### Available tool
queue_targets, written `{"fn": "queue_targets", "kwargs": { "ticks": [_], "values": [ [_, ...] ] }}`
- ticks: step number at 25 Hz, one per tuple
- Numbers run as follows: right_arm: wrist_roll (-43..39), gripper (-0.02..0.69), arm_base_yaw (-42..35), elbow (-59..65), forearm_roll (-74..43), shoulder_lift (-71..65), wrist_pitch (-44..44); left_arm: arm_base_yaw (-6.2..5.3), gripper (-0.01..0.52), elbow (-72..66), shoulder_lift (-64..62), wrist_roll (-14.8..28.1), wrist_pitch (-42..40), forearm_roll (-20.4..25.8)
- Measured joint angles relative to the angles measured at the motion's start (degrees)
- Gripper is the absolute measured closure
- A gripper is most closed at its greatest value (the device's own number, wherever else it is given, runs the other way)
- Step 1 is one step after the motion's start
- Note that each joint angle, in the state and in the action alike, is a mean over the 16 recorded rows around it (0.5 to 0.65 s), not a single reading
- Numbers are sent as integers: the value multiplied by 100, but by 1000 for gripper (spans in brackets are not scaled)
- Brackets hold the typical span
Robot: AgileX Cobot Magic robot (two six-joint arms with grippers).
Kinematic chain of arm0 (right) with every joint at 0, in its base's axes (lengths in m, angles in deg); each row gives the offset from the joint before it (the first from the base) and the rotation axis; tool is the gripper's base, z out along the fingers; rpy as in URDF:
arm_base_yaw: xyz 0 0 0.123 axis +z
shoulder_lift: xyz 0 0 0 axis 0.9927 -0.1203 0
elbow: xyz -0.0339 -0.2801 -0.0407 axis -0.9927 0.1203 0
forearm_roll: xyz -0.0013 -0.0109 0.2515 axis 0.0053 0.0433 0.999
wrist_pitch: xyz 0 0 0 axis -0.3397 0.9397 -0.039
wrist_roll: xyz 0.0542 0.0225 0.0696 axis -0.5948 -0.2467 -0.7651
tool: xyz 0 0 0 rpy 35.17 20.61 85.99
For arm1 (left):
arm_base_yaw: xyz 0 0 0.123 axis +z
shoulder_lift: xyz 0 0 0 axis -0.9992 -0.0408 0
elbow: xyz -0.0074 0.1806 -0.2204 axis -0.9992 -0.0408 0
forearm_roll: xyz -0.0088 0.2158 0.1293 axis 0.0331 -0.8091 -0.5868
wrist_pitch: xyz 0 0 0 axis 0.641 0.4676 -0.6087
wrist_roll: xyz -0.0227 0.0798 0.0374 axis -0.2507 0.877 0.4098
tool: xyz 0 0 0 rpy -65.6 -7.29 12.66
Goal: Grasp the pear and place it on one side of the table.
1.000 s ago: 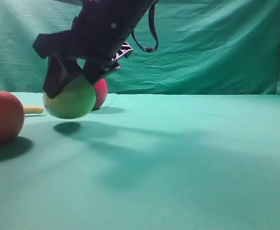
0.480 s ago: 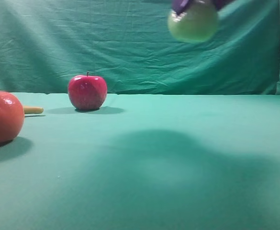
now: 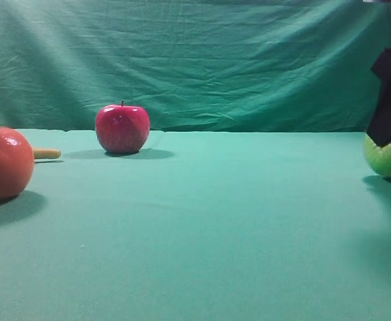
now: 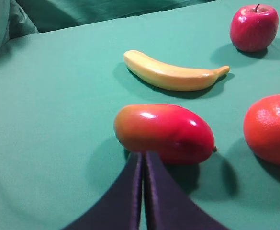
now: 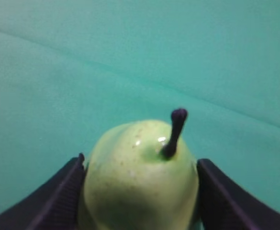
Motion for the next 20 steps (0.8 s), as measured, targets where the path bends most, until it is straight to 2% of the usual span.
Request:
{"fn": "queue_targets", "kwargs": {
  "ticks": [5, 8, 11, 20],
  "values": [
    [0, 92, 0, 4, 29, 662, 33, 0, 514, 0, 0, 0, 0, 0],
    [0, 119, 0, 13, 45, 1297, 161, 0, 514, 0, 0, 0, 0, 0],
    [-18, 214, 0, 22, 65, 2066, 362, 0, 514, 0, 0, 0, 0, 0],
    [-323, 567, 0, 47, 138, 4417, 1356, 0, 514, 0, 0, 0, 0, 0]
  ]
}}
